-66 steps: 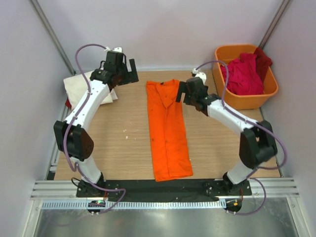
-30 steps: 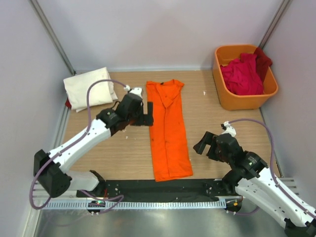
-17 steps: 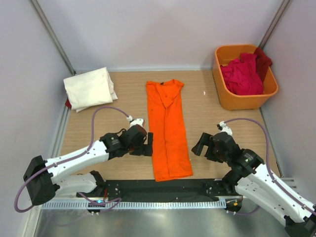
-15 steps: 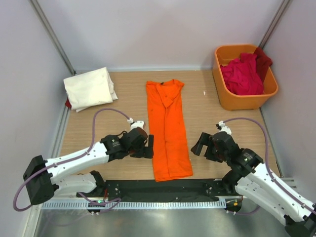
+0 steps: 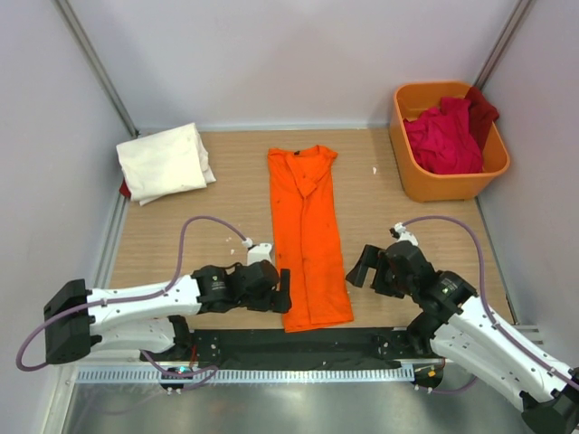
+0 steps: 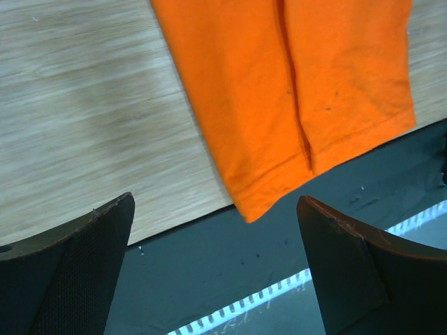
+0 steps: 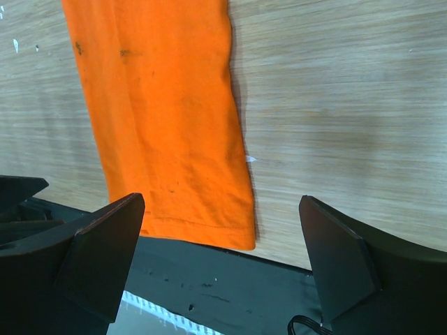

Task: Fold and stack the t-shirts
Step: Fold the tshirt

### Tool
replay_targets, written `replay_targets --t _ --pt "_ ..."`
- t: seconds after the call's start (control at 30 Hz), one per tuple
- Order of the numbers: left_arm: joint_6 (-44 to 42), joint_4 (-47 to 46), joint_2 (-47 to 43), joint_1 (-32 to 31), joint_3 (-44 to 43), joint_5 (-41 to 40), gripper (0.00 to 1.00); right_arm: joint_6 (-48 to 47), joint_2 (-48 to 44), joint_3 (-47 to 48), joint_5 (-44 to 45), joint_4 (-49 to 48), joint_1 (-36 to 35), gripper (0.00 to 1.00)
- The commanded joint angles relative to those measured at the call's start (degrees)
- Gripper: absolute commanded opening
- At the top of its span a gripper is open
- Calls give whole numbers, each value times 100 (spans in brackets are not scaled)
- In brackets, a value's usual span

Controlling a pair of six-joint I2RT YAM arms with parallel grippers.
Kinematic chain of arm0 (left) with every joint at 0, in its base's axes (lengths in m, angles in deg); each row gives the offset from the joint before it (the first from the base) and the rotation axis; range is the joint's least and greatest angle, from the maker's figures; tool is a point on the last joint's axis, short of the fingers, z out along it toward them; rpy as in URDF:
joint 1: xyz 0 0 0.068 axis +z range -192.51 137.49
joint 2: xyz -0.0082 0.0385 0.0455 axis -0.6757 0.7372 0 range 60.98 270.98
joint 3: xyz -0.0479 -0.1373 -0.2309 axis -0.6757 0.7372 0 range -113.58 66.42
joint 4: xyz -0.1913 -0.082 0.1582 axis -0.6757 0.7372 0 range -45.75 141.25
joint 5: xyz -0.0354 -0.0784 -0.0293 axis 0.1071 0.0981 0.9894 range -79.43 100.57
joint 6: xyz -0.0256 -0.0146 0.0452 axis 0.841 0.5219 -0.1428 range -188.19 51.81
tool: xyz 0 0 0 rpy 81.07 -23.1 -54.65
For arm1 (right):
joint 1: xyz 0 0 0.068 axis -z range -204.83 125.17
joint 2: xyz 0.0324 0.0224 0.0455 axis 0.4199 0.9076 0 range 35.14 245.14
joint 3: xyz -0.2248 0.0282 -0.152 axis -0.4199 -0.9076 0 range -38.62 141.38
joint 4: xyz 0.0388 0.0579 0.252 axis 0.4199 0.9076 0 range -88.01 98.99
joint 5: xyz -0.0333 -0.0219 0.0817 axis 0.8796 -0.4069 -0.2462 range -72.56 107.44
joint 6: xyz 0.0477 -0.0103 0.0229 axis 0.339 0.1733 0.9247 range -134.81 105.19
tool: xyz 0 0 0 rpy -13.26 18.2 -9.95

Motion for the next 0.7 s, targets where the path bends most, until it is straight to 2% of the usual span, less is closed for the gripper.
replay_targets --t 0.0,0.4,0.57,0.67 --pt "265 -303 -150 -62 75 -234 100 -68 -14 -60 -180 -376 -35 100" --pt "564 -338 -712 -123 602 -243 100 -59 470 124 -127 -473 -35 100" --pt "871 -399 -844 -448 831 -313 100 46 277 71 215 -96 -35 100" --pt "1126 -443 -871 -703 998 -463 100 73 119 -25 94 63 -70 100"
